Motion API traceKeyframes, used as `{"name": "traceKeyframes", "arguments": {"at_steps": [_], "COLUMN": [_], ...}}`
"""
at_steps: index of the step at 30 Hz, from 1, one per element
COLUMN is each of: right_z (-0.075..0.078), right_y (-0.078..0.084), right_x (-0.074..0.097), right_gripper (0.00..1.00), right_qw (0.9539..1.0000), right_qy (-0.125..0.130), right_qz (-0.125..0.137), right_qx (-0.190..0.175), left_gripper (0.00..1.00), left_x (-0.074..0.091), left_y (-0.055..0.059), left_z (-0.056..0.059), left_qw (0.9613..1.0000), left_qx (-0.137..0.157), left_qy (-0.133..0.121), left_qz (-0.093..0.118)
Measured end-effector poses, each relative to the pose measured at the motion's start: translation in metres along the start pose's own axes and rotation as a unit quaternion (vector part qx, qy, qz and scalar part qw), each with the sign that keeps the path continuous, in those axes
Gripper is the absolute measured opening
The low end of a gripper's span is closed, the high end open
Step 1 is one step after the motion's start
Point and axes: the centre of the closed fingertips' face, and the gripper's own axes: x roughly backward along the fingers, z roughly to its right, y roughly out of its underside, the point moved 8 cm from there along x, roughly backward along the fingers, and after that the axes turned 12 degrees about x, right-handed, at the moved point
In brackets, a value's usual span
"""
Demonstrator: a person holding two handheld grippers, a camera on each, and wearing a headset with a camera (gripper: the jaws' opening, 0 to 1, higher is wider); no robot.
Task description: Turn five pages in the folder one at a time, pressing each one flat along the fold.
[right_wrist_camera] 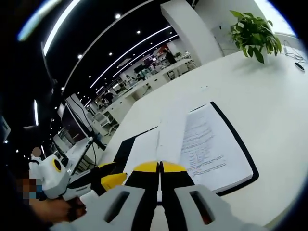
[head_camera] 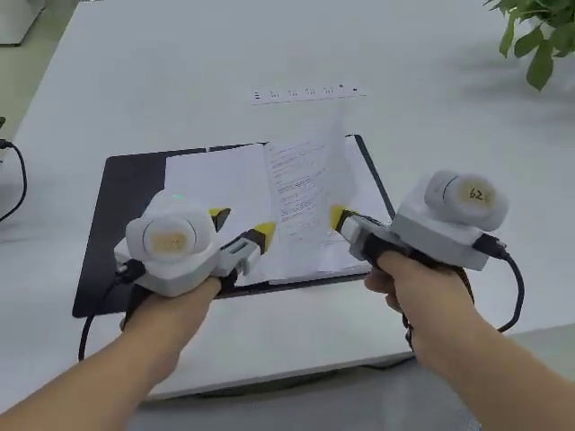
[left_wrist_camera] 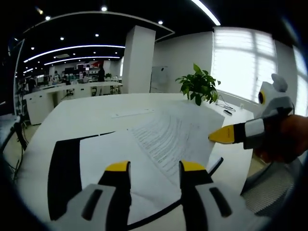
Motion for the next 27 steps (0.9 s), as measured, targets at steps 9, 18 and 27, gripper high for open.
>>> {"name": "traceKeyframes", "arguments": {"at_steps": [9,18,27], "right_z": [-0.035,-0.069,-0.103], "right_y": [0.003,0.013,0.033], "right_x": [-0.012,-0.032,-0.052], "right_gripper": [0.0,0.0,0.0], "right_qw": [0.9986,0.9944,0.9862], "right_qy": [-0.012,-0.03,-0.055], "right_qz": [-0.008,-0.03,-0.061], "right_qx": [0.052,0.097,0.144], "left_gripper": [0.38,0.37,0.35], "left_x": [0.037,0.071,0.096], "left_y": [-0.01,-0.015,-0.011], "left_z": [-0.029,-0.055,-0.075], "left_qw": [0.9996,0.9985,0.997], "left_qx": [0.009,0.013,0.03], "left_qy": [-0.019,-0.039,-0.056], "left_qz": [0.019,0.036,0.043]}}
